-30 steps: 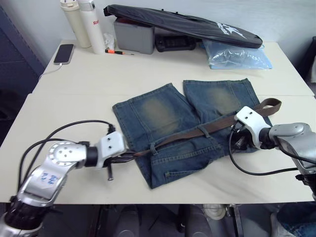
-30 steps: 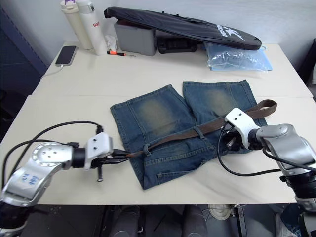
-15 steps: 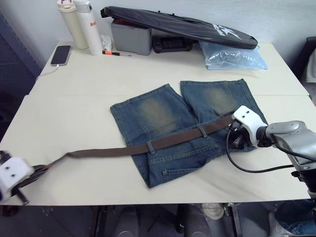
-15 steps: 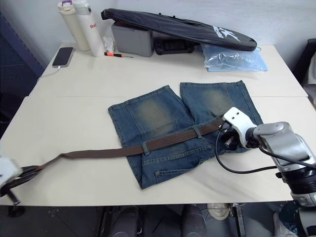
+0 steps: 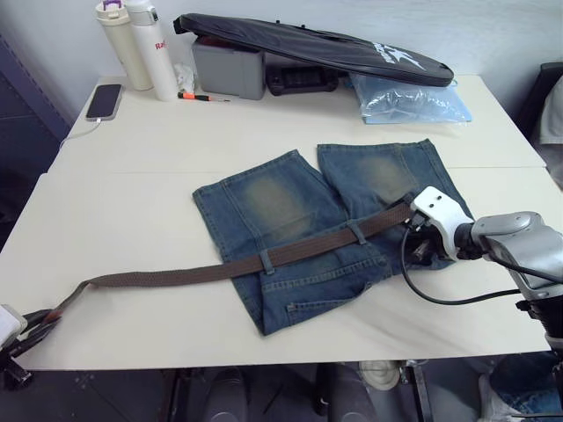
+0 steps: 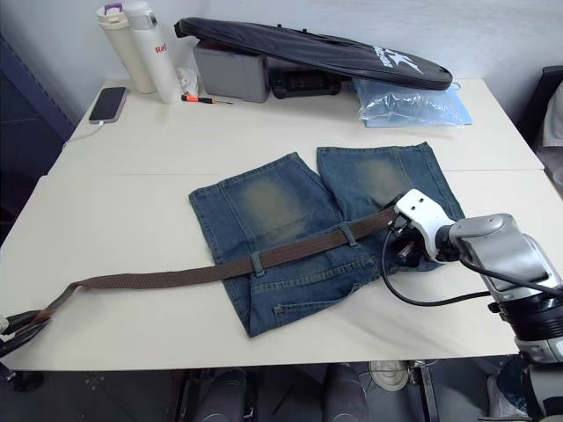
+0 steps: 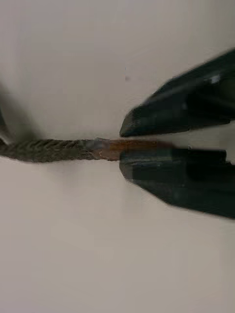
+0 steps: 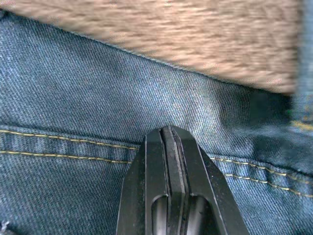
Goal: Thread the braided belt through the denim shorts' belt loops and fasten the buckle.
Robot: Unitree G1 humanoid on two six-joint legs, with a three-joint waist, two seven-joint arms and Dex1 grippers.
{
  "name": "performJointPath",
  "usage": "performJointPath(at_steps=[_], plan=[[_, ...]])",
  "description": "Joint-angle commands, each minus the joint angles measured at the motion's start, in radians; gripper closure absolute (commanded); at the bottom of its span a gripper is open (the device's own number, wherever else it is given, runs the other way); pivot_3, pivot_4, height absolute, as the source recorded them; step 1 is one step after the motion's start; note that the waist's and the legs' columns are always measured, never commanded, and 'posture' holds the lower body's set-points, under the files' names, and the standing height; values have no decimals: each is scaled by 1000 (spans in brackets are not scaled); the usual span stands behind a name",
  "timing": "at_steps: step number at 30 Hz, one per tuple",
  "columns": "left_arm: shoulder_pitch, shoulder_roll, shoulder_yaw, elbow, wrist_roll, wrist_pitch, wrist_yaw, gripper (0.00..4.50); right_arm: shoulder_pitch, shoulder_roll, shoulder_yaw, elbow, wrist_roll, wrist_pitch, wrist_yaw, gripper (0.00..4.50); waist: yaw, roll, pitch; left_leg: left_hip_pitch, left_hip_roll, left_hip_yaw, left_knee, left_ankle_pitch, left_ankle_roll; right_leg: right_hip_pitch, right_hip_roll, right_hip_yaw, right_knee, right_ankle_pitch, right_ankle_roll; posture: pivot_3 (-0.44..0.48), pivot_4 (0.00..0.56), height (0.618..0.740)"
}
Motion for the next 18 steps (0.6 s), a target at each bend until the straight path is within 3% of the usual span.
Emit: performJointPath(at_steps=[1, 5, 6, 11, 14, 16, 18], plan=[[-22, 16, 24, -73, -107, 58, -65, 2011, -10, -13, -30, -23, 13, 22, 19, 4500, -1, 0, 0, 0, 0, 0, 0, 0, 0, 0, 0, 0, 0, 0, 0, 0, 150, 739], [-169, 90, 37, -275, -354, 374, -47, 188, -42, -49, -85, -49, 54, 38, 70, 4500, 3, 0, 1, -1, 0, 0, 0, 0, -1, -1, 0, 0, 1, 0, 0, 0, 150, 739], [-207, 111, 20, -334, -417, 460, -37, 20, -43, -59, -106, -59, 73, 58, 82, 4500, 4, 0, 2, -1, 0, 0, 1, 0, -1, -1, 0, 0, 1, 0, 0, 0, 150, 739], [-373, 175, -85, -512, -595, 717, 0, 20, -28, -105, -177, -128, 154, 79, 148, 4500, 0, 3, 3, -1, 0, 1, 2, 0, -3, 0, 0, 0, 1, 0, 0, 0, 150, 739], [-558, 203, -297, -632, -672, 838, 5, 20, -20, -122, -234, -176, 203, 83, 174, 4500, -7, 5, 5, 1, 1, 4, 1, 0, -5, -1, 1, 0, 1, 0, 1, 0, 150, 739], [-657, 190, -412, -669, -657, 881, -2, 20, -4, -133, -261, -201, 221, 89, 175, 4500, -9, 5, 5, 0, 1, 5, 1, 0, -5, -2, 1, 0, 1, 0, 1, 0, 150, 739], [-769, 162, -578, -703, -576, 889, -17, 0, 32, -149, -303, -246, 257, 107, 189, 3843, -1, 6, 6, 1, 1, 5, 1, 0, -5, -2, 1, 0, 1, 0, 1, 0, 150, 739]])
